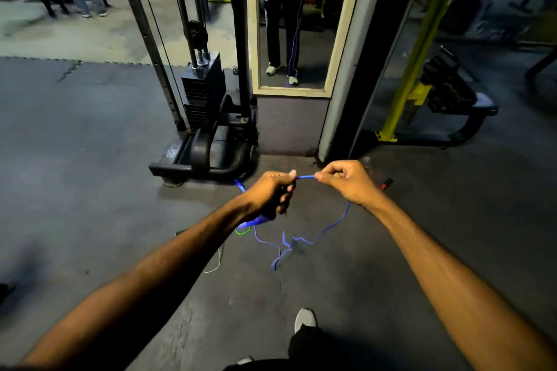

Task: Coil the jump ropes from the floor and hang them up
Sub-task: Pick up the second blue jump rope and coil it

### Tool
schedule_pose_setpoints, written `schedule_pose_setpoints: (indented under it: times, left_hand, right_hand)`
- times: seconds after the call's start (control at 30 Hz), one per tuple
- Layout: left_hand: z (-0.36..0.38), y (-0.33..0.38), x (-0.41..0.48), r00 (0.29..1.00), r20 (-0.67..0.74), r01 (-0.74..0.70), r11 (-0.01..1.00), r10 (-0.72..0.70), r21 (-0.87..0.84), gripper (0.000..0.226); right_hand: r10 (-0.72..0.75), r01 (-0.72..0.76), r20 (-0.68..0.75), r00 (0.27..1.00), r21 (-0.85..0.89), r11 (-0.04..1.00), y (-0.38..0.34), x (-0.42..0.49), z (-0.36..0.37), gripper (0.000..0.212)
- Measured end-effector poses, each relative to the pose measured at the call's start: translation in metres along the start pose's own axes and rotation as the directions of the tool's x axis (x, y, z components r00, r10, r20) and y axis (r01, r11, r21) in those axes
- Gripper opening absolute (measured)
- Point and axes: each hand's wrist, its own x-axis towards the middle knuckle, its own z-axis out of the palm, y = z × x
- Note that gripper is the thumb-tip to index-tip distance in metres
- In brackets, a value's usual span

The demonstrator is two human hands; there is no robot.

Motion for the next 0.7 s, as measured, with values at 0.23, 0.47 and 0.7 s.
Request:
schedule_pose_setpoints:
  times: [0.23,0.47,0.7]
  left_hand:
    - [0.001,-0.003,-0.034,0.945,0.229,0.251,0.967,-0.233,-0.052,0.03]
    - [0.024,-0.008,-0.051,0.969,0.199,0.171,0.978,-0.146,-0.118,0.046]
    - [0.036,-0.009,-0.049,0.999,0.054,0.037,0.771,-0.004,-0.636,0.038]
  right_hand:
    - [0.028,-0.028,0.069,0.997,-0.003,1.0,-0.012,-0.031,0.025,0.019]
    - [0.001,-0.002,0.013,1.0,0.083,0.997,-0.01,-0.037,0.031,0.017]
    - [0.06,-0.063,0.068,0.996,0.042,0.997,0.024,-0.056,0.029,0.031]
